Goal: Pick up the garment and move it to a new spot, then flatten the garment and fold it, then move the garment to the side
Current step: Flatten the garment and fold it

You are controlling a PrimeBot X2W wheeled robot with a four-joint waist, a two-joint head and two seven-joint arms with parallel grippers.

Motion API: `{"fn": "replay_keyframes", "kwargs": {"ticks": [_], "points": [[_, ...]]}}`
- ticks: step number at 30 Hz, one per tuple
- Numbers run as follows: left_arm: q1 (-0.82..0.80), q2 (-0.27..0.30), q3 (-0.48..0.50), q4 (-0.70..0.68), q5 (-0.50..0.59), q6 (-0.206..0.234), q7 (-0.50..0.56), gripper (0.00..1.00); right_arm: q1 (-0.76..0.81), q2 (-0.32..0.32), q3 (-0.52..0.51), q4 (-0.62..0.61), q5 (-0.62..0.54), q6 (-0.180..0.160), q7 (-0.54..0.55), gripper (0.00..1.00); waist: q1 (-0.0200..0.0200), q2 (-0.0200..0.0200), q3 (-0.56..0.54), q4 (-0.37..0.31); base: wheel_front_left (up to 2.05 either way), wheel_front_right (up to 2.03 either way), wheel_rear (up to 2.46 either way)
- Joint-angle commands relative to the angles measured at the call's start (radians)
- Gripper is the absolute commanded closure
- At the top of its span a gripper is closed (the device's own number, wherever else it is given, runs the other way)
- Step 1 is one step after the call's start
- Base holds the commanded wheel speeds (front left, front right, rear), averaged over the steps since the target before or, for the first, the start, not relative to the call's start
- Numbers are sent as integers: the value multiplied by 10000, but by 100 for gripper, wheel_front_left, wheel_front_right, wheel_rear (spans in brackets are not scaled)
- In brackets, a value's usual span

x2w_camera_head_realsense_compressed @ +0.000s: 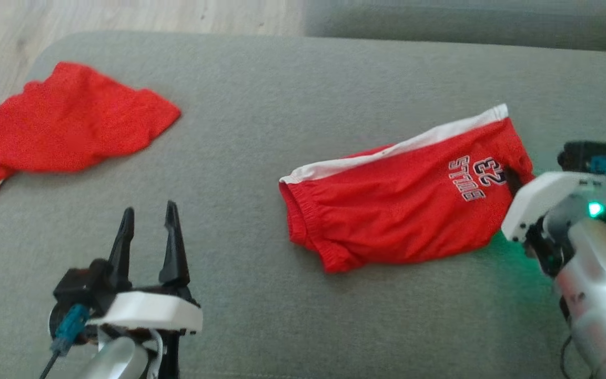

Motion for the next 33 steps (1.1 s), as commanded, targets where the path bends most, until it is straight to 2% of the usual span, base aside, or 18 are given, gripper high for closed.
{"fn": "replay_keyframes", "kwargs": {"ticks": [1, 10, 17, 26, 33], "points": [[-178, 327, 481, -281, 87, 68, -123, 0, 160, 24, 7, -339, 161, 65, -252, 100, 0, 0, -370, -409, 0, 0, 0], [461, 319, 658, -272, 70, 144, -123, 0, 2105, 468, -1047, -1069, 604, 65, -1683, 100, 0, 0, -1119, -1337, 0, 0, 0], [678, 326, 667, -310, 109, 156, -123, 0, 3198, 991, -1855, -1690, 194, 65, -2073, 100, 0, 0, -1292, -1521, 0, 0, 0], [579, 216, 465, -272, 192, 85, -75, 0, 2755, 1667, -2187, -3284, -617, 65, -1582, 100, 0, 0, -1389, -934, 0, 0, 0], [500, -41, 421, -175, 222, -32, -89, 0, 2328, 1997, -1015, -4449, -570, 65, -587, 100, 0, 0, -1414, -269, 0, 0, 0]]}}
